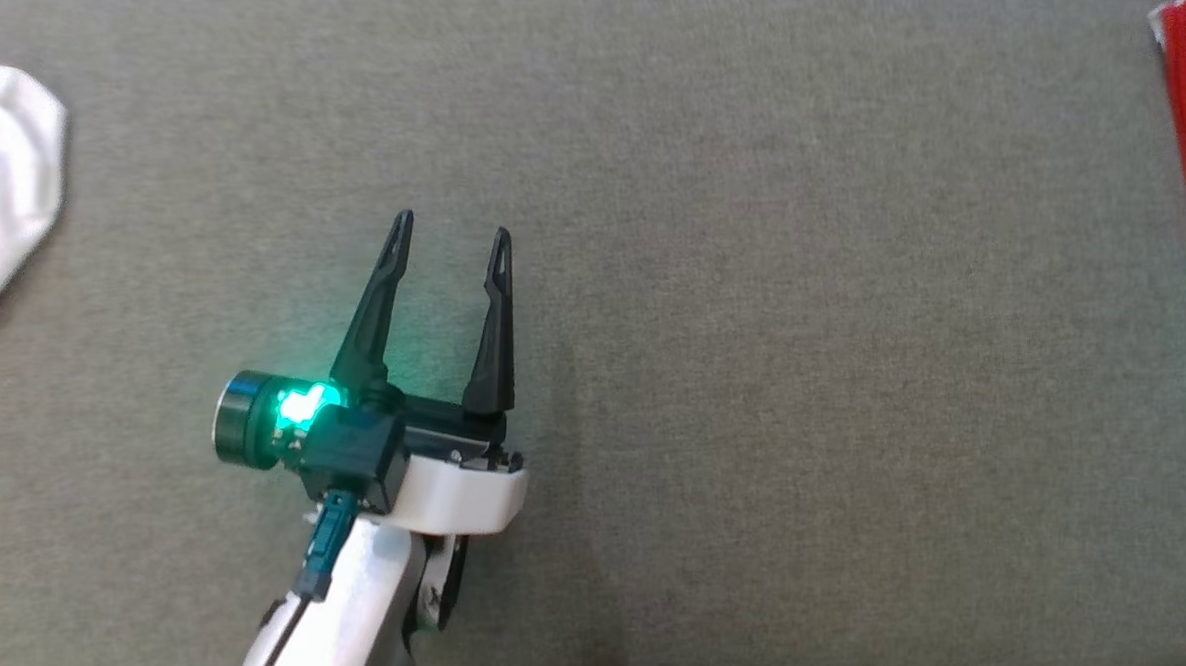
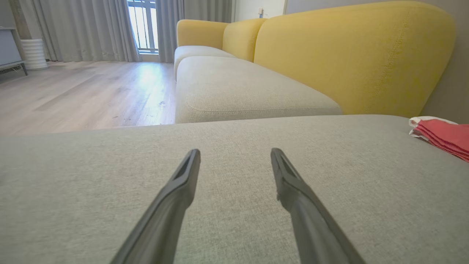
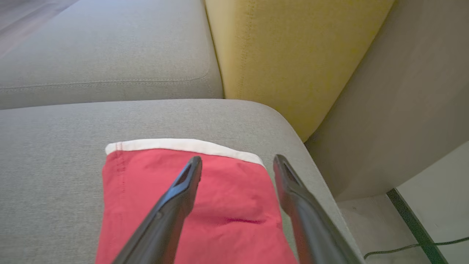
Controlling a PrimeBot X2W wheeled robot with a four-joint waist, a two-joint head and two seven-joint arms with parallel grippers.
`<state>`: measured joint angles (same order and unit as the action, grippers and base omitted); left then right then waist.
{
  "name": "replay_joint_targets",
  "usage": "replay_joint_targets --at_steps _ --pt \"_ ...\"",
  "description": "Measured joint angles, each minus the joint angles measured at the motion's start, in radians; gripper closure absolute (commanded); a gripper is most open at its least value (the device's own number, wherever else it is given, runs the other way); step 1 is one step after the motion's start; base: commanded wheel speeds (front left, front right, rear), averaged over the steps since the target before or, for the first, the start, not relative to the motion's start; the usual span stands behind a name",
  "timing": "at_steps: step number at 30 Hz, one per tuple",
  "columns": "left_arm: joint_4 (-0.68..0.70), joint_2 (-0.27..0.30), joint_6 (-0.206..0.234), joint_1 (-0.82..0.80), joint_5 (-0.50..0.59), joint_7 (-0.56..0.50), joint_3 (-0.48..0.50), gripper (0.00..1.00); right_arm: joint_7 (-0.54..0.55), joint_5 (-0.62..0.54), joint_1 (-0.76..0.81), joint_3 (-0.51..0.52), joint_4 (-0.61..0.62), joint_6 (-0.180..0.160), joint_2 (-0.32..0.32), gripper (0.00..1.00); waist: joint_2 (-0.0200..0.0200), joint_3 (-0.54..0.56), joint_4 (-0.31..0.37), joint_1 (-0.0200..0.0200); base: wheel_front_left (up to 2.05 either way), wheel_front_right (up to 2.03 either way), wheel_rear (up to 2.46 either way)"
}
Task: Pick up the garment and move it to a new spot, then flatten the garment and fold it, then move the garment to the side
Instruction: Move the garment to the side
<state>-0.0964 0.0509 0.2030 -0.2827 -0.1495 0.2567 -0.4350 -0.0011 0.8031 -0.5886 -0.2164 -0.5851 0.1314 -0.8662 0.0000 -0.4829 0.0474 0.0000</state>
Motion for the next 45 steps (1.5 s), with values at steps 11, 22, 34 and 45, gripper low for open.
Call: replay_joint_targets --at_steps 11,22,34,45 --pt "-0.034 0.0 0.026 0.118 -0.028 0.0 -0.008 0.0 -0.036 -0.148 0.091 -0.024 0.074 0.0 0.27 0.0 0.0 0.192 -0.051 -0.0002 0.0 0.0 0.0" --pt "-0.052 0.001 0.023 0.304 -0.054 0.0 0.074 0.0 -0.236 -0.26 0.367 -0.081 0.053 0.0 0.535 0.0 0.0001 0.437 -0.091 -0.0004 0.0 0.0 0.0" --pt "0.051 0.002 -0.002 0.436 -0.017 0.0 0.12 0.0 -0.25 -0.472 0.709 0.097 0.346 0.0 0.717 0.0 0.0001 0.573 -0.106 -0.0002 0.0 0.0 0.0" --pt "0.066 0.004 -0.01 0.576 -0.017 0.0 0.142 0.0 -0.25 -0.505 0.837 0.119 0.354 0.0 0.765 0.0 0.0001 0.653 -0.086 -0.0002 0.0 0.0 0.0"
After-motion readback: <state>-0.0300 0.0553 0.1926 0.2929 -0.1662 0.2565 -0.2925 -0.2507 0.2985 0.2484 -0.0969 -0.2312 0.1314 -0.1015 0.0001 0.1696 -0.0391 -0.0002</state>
